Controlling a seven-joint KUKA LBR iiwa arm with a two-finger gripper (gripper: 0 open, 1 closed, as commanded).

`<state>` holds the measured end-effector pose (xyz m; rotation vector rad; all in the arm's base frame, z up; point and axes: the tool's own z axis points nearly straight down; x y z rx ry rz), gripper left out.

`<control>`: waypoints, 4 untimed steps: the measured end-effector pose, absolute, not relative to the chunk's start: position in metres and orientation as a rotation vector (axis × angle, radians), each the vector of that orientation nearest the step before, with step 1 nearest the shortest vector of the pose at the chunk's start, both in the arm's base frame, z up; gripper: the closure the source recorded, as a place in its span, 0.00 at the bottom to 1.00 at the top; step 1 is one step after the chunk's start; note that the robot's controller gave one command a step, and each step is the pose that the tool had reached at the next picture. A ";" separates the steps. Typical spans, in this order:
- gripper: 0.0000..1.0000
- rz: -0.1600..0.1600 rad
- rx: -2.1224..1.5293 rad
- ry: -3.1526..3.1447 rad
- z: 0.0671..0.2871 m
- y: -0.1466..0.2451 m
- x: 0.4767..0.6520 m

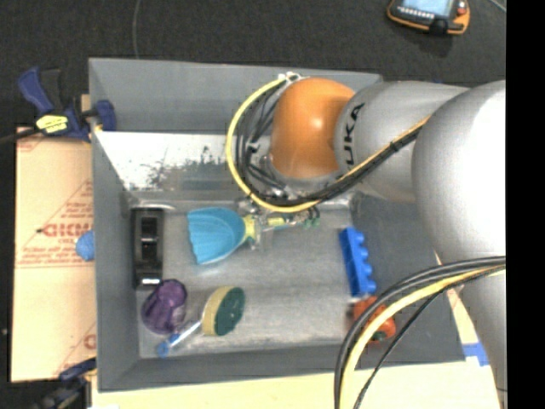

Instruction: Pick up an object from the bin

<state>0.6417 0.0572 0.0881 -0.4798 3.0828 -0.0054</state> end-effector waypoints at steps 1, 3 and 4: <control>1.00 -0.006 -0.479 3.082 0.106 0.057 0.642; 1.00 -0.008 -0.477 3.078 0.150 0.057 0.643; 1.00 -0.010 -0.476 3.075 0.171 0.056 0.643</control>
Offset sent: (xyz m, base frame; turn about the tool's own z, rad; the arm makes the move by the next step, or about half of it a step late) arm -0.0002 -0.0002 0.0526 0.0002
